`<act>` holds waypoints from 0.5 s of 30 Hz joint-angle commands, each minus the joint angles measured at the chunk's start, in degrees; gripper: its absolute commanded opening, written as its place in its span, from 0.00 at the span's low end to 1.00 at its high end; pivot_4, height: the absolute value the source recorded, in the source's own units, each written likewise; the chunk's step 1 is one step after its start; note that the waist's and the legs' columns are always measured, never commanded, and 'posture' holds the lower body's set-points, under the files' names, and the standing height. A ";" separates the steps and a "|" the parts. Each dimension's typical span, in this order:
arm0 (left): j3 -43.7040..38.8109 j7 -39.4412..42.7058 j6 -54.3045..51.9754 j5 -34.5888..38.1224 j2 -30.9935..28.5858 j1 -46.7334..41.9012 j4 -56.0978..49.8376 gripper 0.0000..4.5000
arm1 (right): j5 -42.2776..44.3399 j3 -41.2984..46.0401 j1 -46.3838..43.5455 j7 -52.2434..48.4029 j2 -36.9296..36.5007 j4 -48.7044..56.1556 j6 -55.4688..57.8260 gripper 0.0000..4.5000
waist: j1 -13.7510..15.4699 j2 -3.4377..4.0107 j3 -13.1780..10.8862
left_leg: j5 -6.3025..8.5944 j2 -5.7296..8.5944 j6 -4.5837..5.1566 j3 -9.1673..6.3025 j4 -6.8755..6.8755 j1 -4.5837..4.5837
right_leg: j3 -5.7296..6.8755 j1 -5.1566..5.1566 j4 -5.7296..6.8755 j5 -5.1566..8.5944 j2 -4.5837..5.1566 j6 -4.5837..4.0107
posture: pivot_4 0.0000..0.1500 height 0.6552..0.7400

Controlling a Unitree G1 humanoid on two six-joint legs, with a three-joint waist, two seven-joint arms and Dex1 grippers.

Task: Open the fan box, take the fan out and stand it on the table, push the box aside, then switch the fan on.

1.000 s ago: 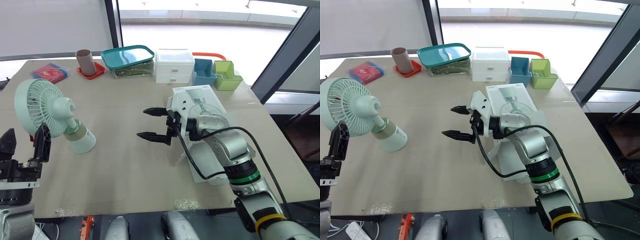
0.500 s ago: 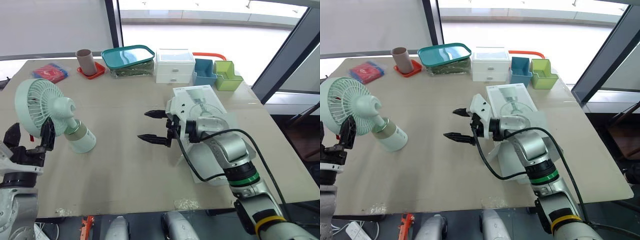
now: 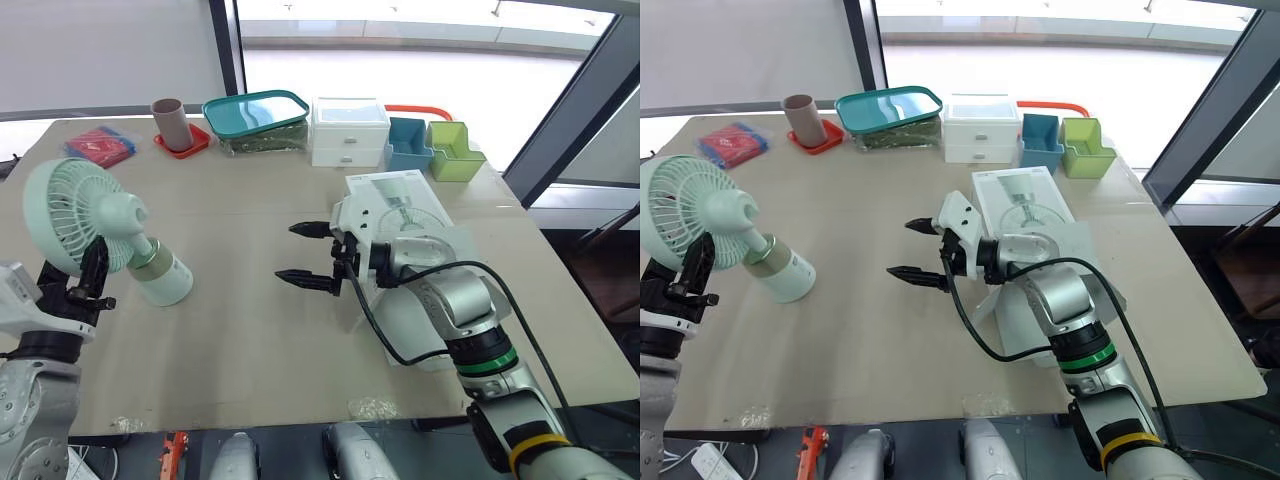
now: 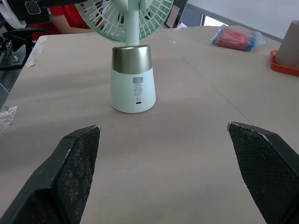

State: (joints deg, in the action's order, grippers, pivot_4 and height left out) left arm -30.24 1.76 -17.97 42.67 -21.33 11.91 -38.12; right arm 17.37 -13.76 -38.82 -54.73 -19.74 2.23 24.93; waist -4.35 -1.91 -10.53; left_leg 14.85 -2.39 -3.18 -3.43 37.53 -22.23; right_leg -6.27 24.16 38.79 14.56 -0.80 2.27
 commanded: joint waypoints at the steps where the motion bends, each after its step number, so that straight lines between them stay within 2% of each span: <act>1: -0.18 0.89 0.41 -0.59 -0.41 -0.65 -0.78 0.44 | -0.23 -0.08 -0.28 0.08 -0.06 2.40 -1.10 1.00 | 0.00 0.00 0.00 | 0.00 0.01 0.00 0.00 0.00 -0.01 | 0.00 0.00 0.00 0.00 0.01 0.00 | 1.00 1.00; 8: 0.32 2.43 1.43 -1.57 -0.26 -1.72 -0.43 0.44 | -0.71 0.15 -0.43 0.50 0.37 2.20 -1.26 1.00 | 0.00 0.00 0.00 | 0.00 0.02 -0.01 0.00 0.00 0.00 | 0.00 0.00 0.00 0.00 0.02 0.00 | 1.00 1.00; 15: 2.77 3.97 0.58 1.09 -0.29 -3.12 -4.39 0.44 | -1.68 0.20 -2.67 2.75 2.53 0.08 -0.88 1.00 | 0.00 0.00 0.00 | -0.01 0.02 -0.02 -0.01 0.00 -0.04 | 0.00 0.01 -0.01 0.00 0.02 0.00 | 1.00 1.00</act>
State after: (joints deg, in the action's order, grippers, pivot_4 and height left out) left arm -28.26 4.55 -17.95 41.90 -21.10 10.19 -37.71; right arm 15.52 -13.76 -39.27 -52.89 -18.23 2.02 24.56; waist -4.34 -1.92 -10.53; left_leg 14.84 -2.36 -3.20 -3.44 37.53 -22.27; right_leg -6.27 24.17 38.79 14.56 -0.78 2.27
